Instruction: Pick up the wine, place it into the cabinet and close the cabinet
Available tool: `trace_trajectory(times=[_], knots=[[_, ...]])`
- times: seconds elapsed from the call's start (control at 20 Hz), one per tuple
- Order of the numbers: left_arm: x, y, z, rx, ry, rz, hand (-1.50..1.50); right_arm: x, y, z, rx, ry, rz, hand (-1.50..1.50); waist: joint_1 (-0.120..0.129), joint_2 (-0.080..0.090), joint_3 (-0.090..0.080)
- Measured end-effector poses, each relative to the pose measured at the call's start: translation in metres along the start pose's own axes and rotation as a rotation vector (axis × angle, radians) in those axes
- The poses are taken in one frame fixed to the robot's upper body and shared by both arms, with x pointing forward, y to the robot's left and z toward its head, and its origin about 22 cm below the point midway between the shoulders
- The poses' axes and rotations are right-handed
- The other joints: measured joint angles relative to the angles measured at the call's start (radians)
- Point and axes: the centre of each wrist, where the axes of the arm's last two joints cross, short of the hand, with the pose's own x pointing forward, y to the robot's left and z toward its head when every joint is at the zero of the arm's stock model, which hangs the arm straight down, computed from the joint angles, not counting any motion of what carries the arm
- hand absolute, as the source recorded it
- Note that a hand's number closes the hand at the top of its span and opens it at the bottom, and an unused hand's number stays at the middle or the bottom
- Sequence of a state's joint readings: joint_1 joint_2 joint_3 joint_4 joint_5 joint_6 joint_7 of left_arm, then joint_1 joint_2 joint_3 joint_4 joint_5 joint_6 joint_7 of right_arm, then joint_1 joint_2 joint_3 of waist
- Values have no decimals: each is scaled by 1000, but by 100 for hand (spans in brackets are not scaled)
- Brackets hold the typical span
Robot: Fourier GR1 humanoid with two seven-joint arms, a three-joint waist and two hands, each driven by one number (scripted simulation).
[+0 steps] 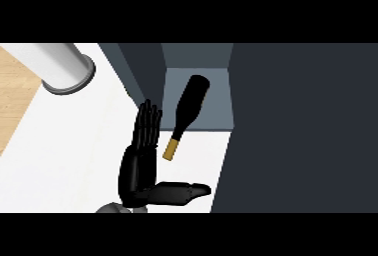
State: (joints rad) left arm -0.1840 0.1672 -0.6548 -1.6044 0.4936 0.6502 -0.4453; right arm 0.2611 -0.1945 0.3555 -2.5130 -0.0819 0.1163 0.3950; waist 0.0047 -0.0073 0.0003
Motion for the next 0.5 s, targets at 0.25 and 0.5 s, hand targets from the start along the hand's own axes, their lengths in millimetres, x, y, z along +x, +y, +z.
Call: trace_trajectory(times=[0.25,0.5], knots=[[12,15,22,27,-7,-17,-150,-3,11,4,205,70,21,150,0,-1,0],[29,41,41,31,-13,-37,-150,-3,21,5,310,89,2,150,4,-1,-1]])
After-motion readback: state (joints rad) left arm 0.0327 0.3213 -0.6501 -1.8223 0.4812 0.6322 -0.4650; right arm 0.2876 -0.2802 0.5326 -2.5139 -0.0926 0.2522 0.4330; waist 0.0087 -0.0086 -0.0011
